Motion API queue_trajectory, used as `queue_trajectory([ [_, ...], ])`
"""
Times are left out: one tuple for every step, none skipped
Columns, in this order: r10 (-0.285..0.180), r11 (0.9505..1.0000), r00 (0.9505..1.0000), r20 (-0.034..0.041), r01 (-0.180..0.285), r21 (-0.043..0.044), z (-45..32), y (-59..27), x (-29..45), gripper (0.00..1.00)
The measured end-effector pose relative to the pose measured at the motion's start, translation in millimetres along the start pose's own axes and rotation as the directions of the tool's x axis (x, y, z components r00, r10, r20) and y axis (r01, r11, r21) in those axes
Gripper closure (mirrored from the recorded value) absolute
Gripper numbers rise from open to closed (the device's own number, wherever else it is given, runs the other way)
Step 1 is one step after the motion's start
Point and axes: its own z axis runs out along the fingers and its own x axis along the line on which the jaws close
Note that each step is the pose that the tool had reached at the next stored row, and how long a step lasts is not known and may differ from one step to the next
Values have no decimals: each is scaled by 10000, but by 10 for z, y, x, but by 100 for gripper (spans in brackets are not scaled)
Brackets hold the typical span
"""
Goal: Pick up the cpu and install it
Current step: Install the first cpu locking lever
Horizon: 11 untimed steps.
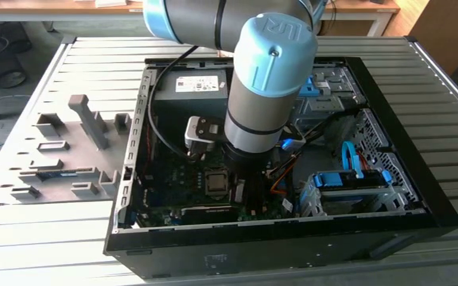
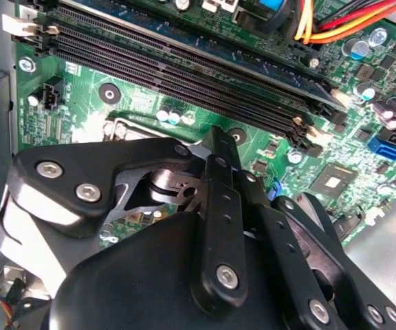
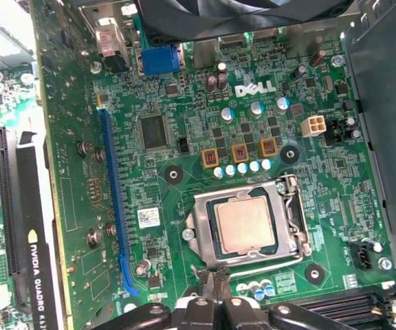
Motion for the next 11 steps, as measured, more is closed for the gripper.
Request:
queue_trajectory([
  [-1, 10000, 10000, 1, 1, 0, 1, -1, 2, 90],
  [0, 10000, 10000, 0, 0, 0, 2, -1, 5, 90],
  [-1, 10000, 10000, 2, 1, 0, 2, -3, 7, 90],
  [-2, 10000, 10000, 4, 2, 0, 4, -6, 7, 90],
  [-1, 10000, 10000, 3, 1, 0, 5, -7, 8, 90],
  [1, 10000, 10000, 1, -1, 0, 6, -8, 8, 90],
  [1, 10000, 10000, 2, -1, 0, 10, -11, 8, 90],
  [0, 10000, 10000, 2, 0, 0, 16, -13, 8, 90],
  [0, 10000, 10000, 0, 0, 0, 21, -14, 8, 90],
  [-1, 10000, 10000, -4, 1, -1, 28, -20, 7, 90],
  [-1, 10000, 10000, -5, 1, -1, 31, -24, 6, 90],
])
